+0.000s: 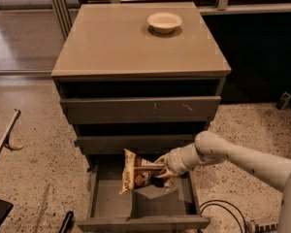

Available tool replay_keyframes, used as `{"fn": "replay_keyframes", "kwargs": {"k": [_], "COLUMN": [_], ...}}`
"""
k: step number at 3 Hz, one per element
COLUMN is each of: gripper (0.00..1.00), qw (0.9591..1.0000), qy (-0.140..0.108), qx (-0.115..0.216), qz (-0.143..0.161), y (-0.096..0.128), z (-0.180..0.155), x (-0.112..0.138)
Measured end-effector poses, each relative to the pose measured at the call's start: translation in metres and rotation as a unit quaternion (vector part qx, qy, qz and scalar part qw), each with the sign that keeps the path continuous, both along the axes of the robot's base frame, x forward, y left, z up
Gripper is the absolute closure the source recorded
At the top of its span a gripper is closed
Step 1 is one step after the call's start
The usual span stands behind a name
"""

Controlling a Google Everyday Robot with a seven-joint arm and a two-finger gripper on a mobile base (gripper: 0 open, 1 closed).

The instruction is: Pick brown chip bag from bottom drawer and place on counter

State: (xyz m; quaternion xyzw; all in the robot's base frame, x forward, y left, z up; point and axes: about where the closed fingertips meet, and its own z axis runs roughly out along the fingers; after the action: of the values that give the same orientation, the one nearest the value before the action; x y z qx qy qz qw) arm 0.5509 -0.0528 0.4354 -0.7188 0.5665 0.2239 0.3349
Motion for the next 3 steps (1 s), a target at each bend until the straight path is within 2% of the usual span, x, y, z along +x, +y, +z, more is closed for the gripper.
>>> {"fn": "replay_keyframes", "kwargs": {"k": [1,2,3], "gripper": [1.0,1.0,1.0], "qw": [0.9993,0.9975,0.9957], "qy": [-0.024,-0.046,-0.053], "qx": [-0.028,-0.053,-0.071], "qz": [0.0,-0.012,-0.029], "y": [-0.006,-0.011,-0.019], "z": [0.077,0.153,0.204], "x": [0.001,0.01,0.015]}}
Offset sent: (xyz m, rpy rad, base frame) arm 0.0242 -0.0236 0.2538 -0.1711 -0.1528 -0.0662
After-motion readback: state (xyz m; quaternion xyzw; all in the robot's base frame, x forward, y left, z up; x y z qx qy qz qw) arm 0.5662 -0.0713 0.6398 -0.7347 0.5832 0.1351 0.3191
